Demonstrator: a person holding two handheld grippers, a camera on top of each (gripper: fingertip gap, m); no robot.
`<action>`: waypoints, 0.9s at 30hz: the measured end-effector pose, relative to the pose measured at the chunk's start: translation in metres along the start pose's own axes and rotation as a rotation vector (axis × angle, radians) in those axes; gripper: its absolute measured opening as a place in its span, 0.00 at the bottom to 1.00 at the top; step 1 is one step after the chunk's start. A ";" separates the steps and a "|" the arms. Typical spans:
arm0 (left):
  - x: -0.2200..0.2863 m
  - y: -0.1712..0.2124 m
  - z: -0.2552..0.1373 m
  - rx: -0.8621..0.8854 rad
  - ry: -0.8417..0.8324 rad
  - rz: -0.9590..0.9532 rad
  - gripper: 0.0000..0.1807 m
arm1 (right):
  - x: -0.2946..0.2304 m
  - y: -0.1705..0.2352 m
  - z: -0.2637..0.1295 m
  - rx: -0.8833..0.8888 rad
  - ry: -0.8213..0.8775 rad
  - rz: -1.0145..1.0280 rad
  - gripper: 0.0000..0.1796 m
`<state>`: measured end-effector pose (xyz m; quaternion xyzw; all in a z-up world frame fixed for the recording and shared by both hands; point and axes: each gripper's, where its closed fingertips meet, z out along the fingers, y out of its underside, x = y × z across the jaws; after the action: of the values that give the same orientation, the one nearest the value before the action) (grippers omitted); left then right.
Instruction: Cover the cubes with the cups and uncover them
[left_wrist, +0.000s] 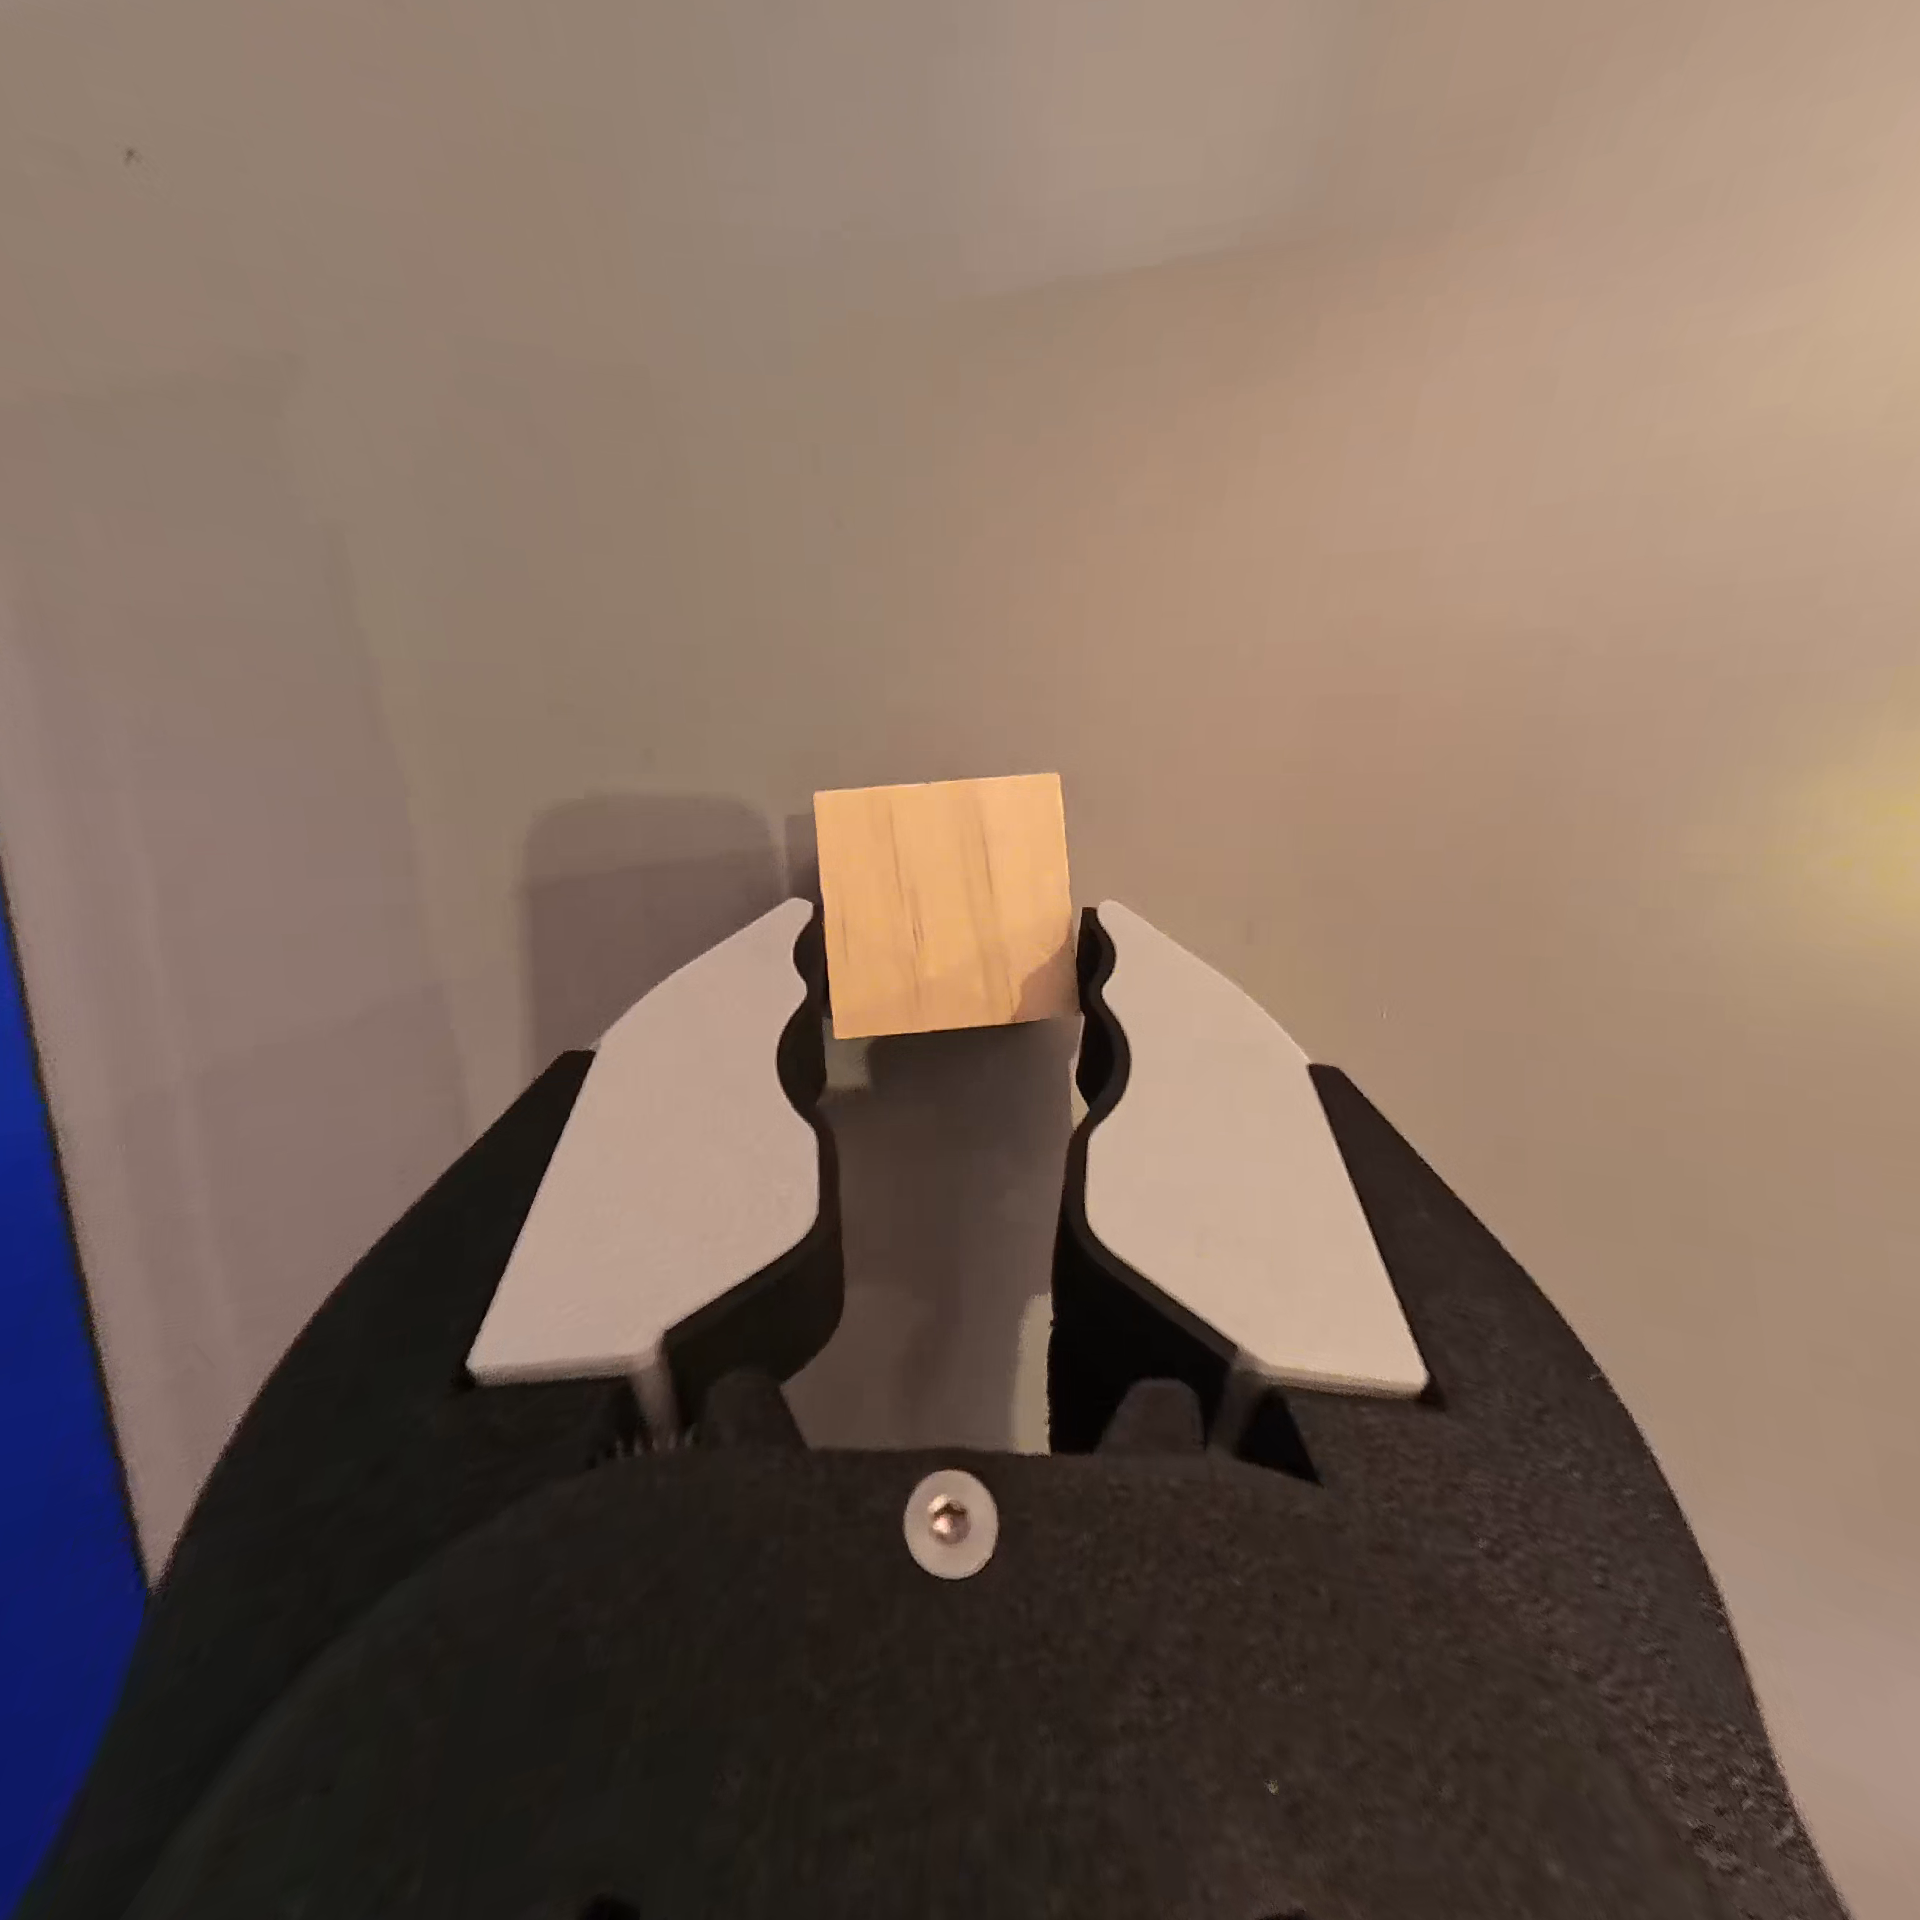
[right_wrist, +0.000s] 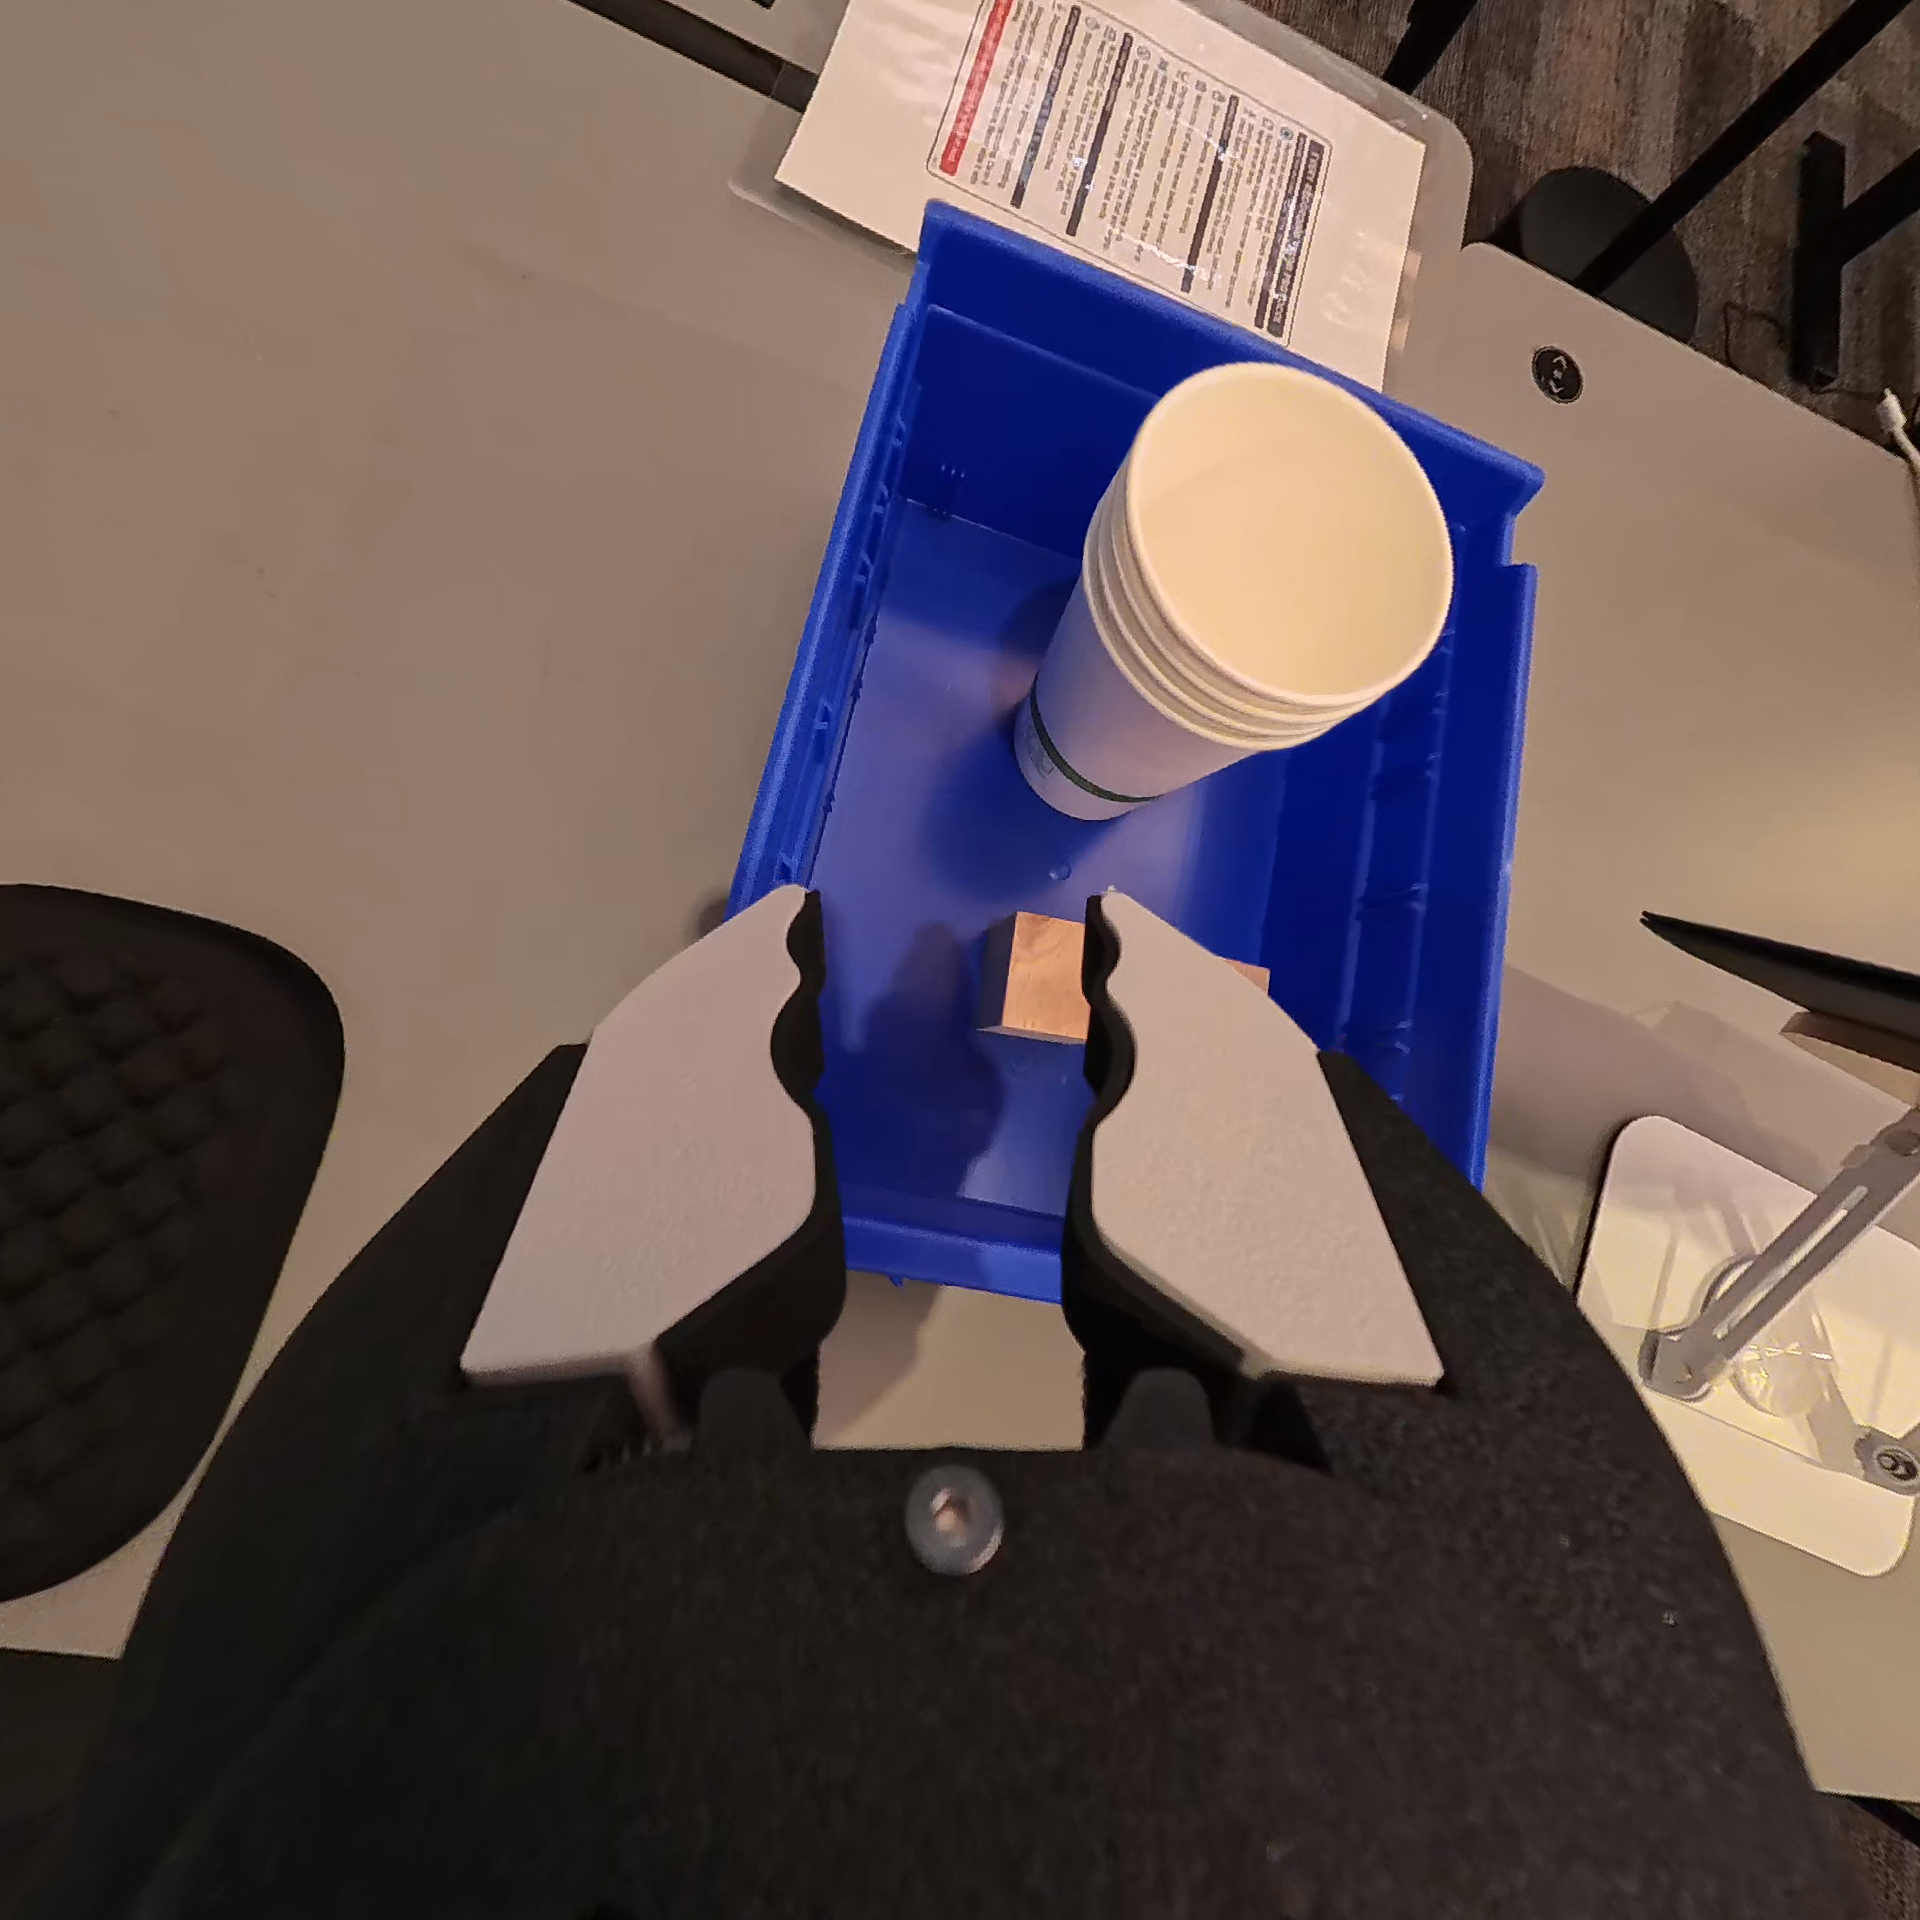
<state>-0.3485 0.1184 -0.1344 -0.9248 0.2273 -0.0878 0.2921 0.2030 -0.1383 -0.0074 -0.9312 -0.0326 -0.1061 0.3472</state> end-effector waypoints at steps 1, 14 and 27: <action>0.001 0.000 0.000 -0.003 0.008 0.008 0.25 | 0.001 0.001 0.000 0.000 0.000 0.001 0.26; 0.033 -0.023 -0.023 0.156 0.171 0.088 0.25 | -0.008 0.004 0.004 0.037 -0.038 -0.029 0.25; 0.215 -0.025 -0.132 0.336 0.789 0.495 0.25 | -0.240 -0.082 -0.031 0.368 -0.779 -0.611 0.34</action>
<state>-0.1885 -0.0304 -0.0061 -0.6795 0.5161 -0.3948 0.3407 -0.0471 -0.0933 0.0150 -0.7733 -0.4474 0.1591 0.4202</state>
